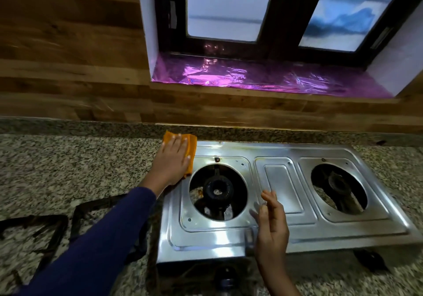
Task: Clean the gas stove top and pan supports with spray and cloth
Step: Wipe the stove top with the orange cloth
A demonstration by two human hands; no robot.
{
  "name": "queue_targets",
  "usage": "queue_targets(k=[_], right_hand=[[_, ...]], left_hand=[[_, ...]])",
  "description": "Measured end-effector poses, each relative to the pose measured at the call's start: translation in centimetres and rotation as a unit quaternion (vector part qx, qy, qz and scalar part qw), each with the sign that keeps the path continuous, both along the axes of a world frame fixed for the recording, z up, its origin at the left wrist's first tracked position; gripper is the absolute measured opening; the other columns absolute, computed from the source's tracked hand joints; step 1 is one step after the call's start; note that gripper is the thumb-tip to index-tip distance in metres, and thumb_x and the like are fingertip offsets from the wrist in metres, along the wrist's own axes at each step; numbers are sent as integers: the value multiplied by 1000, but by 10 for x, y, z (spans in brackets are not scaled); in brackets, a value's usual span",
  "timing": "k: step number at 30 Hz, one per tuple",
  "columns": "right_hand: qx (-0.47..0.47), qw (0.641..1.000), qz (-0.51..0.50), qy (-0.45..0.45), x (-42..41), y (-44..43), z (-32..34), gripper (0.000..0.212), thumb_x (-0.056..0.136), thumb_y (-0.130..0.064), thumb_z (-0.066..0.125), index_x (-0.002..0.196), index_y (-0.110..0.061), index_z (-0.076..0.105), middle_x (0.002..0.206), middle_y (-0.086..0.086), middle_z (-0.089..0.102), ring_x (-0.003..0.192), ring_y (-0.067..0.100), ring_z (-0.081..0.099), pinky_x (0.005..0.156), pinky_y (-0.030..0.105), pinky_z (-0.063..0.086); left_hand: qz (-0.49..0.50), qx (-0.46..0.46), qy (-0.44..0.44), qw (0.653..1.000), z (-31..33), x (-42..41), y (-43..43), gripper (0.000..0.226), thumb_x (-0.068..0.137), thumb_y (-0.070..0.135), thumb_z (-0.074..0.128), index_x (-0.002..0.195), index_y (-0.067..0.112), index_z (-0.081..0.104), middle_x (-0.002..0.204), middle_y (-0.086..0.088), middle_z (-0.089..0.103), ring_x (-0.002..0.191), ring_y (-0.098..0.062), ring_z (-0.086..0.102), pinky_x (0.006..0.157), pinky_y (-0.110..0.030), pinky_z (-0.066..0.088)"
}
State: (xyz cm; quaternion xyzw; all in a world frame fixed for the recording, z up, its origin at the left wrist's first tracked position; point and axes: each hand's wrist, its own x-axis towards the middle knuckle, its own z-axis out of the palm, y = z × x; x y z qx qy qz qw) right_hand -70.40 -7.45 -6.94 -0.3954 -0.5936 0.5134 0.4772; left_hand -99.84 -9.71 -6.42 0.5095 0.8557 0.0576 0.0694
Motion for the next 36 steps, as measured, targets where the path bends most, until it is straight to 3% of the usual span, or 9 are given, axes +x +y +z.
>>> queue_targets(k=[6,11,18,21,23,26,30,34,36], right_hand=[[18,999,36,-28,4,-2,-2,33,93,-46,48,118,-29,61,135,-31,52,142,15,38,95,44,53],[22,997,73,-28,10,-9,13,18,100,-16,52,112,-12,64,117,-6,67,114,-2,59,79,14,52],[6,992,116,-39,25,-30,13,15,98,-16,54,99,-11,68,96,0,71,92,20,69,78,30,55],[-67,988,137,-25,32,-29,19,18,101,-8,49,99,-5,66,96,7,71,86,26,72,73,34,57],[-82,986,141,-29,40,-21,21,19,101,-10,48,100,-6,66,97,11,72,86,25,73,75,33,57],[-70,987,136,-41,54,-8,24,18,101,-10,49,101,-9,67,95,5,73,87,13,71,73,23,56],[-41,996,79,-29,73,12,31,20,99,-1,49,98,-12,65,90,-9,73,84,1,66,73,13,51],[11,1000,25,-15,92,37,46,17,100,-4,51,111,-12,61,105,-3,66,92,-5,63,78,10,49],[41,997,29,-54,97,44,43,21,97,-20,54,117,-17,59,112,-6,63,102,-2,60,83,12,48]], left_hand=[[24,22,-2,999,-7,59,-58,71,95,50,5,156,14,9,165,-5,5,152,-22,0,121,-41,3],[49,150,-4,987,-16,117,-111,58,93,38,30,133,9,59,141,-9,55,133,-27,49,109,-46,36],[114,279,34,953,-10,159,-138,40,87,34,45,97,14,79,101,-4,76,95,-19,73,81,-38,57],[117,273,38,954,5,182,-133,28,85,34,53,91,24,78,79,6,75,64,-13,70,49,-22,47],[109,267,-19,957,12,208,-121,17,86,33,59,93,30,75,72,10,71,56,-10,64,45,-19,36],[116,284,-162,938,16,249,-90,20,90,39,57,104,35,71,80,8,73,69,-10,66,55,-27,49],[135,309,-401,852,17,275,-35,27,90,39,56,107,27,73,94,6,76,87,-8,68,80,-33,54],[214,331,-715,577,24,289,9,20,96,23,59,110,13,70,107,-10,74,96,-19,68,81,-29,54],[216,340,-721,563,26,291,16,17,98,16,54,111,16,67,107,-9,73,94,-16,68,76,-23,51]])
